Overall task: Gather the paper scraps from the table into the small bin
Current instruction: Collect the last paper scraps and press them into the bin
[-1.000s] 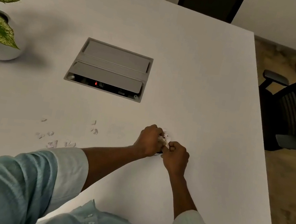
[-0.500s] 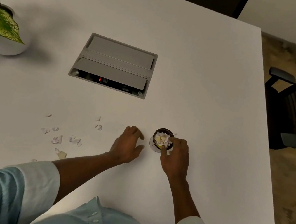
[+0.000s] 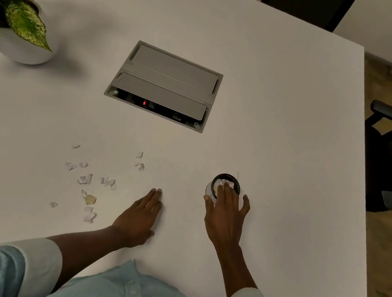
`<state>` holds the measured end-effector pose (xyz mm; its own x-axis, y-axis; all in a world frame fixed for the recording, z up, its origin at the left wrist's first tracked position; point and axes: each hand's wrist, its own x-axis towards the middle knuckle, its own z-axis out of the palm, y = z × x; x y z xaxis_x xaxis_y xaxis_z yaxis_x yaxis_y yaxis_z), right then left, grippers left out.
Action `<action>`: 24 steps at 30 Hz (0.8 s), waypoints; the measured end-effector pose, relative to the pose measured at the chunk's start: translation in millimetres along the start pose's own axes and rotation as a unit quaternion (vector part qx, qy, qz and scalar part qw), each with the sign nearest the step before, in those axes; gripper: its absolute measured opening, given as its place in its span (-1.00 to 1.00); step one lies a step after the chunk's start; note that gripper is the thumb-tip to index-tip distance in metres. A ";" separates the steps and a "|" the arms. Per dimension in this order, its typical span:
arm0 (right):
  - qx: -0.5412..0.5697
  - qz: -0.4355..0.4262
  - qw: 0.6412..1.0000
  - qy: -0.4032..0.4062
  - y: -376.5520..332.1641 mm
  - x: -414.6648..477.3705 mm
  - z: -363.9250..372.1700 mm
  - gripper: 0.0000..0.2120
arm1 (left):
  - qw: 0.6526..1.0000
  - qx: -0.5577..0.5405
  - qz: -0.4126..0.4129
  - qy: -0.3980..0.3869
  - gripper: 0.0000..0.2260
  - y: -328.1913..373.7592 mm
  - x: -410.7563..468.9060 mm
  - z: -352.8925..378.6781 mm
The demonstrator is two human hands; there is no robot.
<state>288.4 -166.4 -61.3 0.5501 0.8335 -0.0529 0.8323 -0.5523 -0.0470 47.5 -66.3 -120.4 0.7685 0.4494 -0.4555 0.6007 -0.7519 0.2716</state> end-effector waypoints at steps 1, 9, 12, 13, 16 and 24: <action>-0.004 0.003 1.000 -0.012 -0.2 0.6 2.7 -0.42 | 1.000 0.005 0.000 -0.003 -0.16 1.7 0.4 0.8; 0.029 0.005 0.996 -0.087 0.3 16.4 10.0 -0.34 | 0.999 0.013 -0.005 -0.047 -0.03 5.8 0.3 5.3; 0.053 0.014 0.998 -0.006 -0.6 16.9 -0.3 -0.55 | 0.999 0.003 -0.008 -0.052 0.01 5.3 1.3 7.5; 0.062 0.015 0.997 0.036 0.3 17.2 -5.8 -0.64 | 0.999 0.001 -0.010 -0.052 0.02 5.2 1.7 8.2; 0.113 0.033 0.982 0.146 15.3 23.5 -20.6 -0.84 | 0.999 -0.003 -0.014 -0.049 0.03 5.9 2.6 11.0; 0.258 0.096 0.961 -0.023 95.6 63.6 -22.4 -0.48 | 0.999 0.001 -0.025 -0.044 0.04 8.8 3.3 15.8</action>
<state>404.4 -165.8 -46.8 0.6774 0.7195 -0.1528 0.5643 -0.6417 -0.5194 51.8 -79.1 -132.9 0.7144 0.4428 -0.5419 0.6379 -0.7303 0.2442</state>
